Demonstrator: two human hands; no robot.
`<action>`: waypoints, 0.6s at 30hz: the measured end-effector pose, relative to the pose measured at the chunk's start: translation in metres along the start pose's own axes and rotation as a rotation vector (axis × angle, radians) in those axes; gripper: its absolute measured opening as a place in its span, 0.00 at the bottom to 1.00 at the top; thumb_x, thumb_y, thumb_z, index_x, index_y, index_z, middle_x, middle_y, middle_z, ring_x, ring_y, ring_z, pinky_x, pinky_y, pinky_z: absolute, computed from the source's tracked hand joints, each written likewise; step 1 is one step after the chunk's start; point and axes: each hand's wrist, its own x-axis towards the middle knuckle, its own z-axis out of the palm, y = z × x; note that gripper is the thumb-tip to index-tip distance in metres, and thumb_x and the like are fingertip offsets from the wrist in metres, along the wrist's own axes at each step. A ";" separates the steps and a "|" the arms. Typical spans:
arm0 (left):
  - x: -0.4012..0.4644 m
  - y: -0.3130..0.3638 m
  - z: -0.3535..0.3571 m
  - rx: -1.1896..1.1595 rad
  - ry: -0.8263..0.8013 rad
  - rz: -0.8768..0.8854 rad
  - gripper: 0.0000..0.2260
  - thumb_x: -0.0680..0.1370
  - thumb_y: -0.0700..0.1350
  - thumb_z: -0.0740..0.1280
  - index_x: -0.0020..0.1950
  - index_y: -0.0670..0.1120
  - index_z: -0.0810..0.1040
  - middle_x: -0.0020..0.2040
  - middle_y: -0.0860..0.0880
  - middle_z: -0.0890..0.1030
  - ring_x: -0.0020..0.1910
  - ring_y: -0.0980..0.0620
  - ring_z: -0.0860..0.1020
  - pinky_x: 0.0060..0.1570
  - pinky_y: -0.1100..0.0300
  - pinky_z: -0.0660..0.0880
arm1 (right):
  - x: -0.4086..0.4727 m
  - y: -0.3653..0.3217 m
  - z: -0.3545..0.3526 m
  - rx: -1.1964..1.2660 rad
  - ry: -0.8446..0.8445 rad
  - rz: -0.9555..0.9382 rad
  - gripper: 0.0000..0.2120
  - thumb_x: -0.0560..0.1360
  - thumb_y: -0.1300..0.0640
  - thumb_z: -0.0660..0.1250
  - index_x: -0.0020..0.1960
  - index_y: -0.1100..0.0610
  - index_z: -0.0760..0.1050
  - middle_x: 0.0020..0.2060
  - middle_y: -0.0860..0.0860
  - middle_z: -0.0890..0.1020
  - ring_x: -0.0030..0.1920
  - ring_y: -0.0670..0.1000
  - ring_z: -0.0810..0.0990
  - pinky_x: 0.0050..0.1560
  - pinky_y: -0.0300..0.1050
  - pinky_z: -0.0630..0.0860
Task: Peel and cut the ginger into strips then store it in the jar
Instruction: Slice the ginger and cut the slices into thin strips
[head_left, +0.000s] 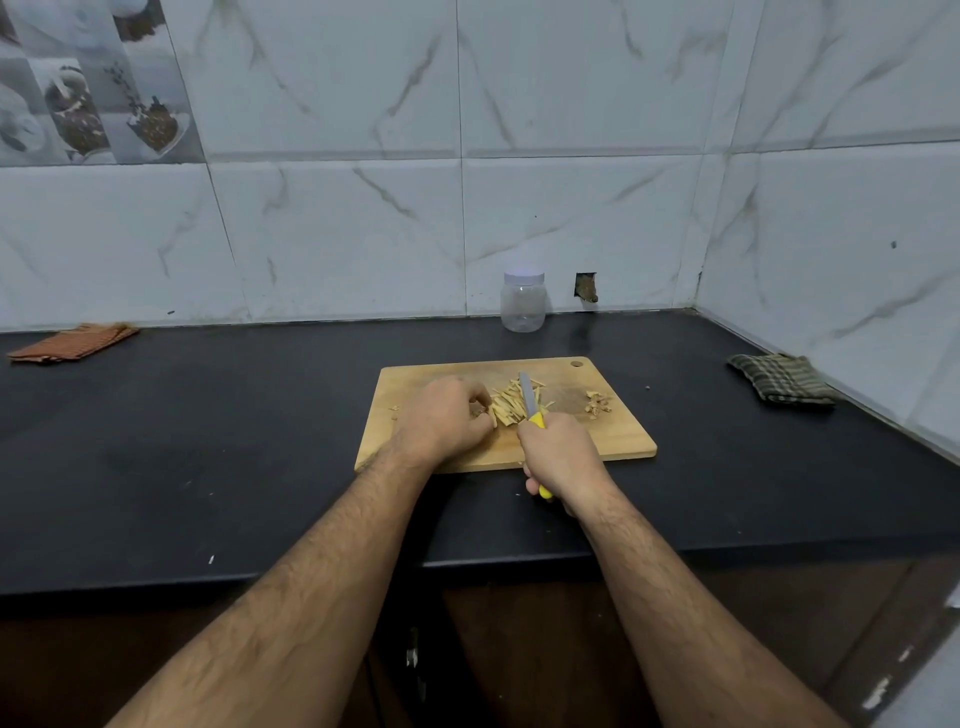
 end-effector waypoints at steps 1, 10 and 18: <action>0.001 0.003 0.001 -0.004 0.019 0.015 0.13 0.76 0.51 0.66 0.59 0.53 0.81 0.57 0.52 0.81 0.57 0.50 0.78 0.52 0.56 0.76 | 0.000 0.000 -0.001 0.013 -0.002 0.004 0.10 0.78 0.56 0.56 0.47 0.60 0.73 0.28 0.53 0.77 0.21 0.47 0.75 0.32 0.45 0.72; 0.005 0.014 0.012 0.080 0.013 0.020 0.10 0.76 0.57 0.66 0.53 0.56 0.82 0.54 0.54 0.79 0.53 0.51 0.77 0.45 0.57 0.75 | -0.002 0.002 -0.004 0.108 0.004 0.020 0.08 0.78 0.57 0.57 0.43 0.59 0.71 0.28 0.52 0.76 0.20 0.46 0.74 0.27 0.41 0.68; 0.001 0.001 0.005 0.076 0.013 -0.012 0.09 0.75 0.53 0.66 0.50 0.54 0.83 0.52 0.53 0.80 0.52 0.52 0.77 0.45 0.58 0.74 | -0.002 0.004 -0.004 0.124 0.008 0.015 0.07 0.77 0.57 0.58 0.43 0.59 0.72 0.28 0.51 0.76 0.20 0.46 0.75 0.27 0.41 0.68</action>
